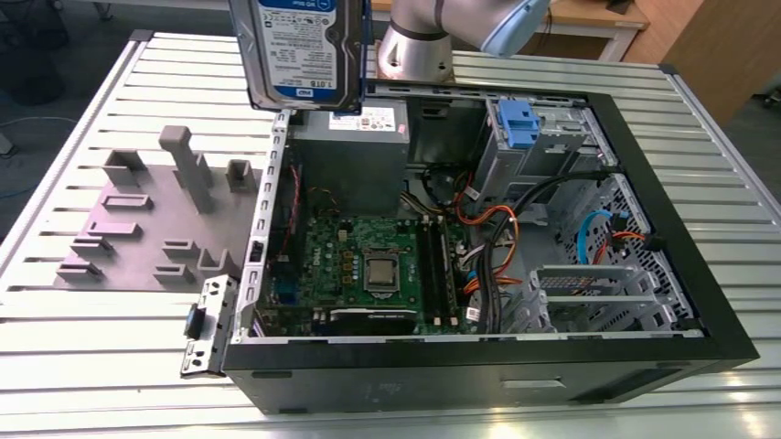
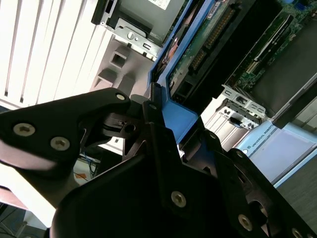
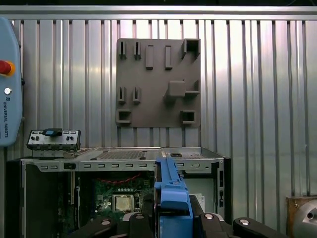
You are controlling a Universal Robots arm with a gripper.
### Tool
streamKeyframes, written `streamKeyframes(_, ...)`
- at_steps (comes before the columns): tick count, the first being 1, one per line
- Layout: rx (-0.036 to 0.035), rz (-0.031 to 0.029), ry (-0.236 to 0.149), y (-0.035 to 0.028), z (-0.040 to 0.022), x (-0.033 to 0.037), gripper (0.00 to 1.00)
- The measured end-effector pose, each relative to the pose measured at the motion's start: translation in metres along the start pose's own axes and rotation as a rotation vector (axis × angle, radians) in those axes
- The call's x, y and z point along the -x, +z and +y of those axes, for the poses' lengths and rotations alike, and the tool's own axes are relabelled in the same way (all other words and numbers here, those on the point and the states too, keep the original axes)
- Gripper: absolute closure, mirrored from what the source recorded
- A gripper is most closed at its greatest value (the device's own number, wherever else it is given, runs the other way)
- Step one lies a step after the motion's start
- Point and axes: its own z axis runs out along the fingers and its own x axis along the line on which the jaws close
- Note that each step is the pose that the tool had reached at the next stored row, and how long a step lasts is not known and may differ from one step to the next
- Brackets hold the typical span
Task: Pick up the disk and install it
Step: 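Pick up the disk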
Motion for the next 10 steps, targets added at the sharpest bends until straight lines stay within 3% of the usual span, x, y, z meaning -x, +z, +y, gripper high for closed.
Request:
streamKeyframes(6, -0.0001, 0.0001, 0.0, -0.0001, -0.0066, -0.0002, 0.64)
streamKeyframes(10, 0.0, -0.0001, 0.0, -0.0004, -0.0073, -0.008, 0.64)
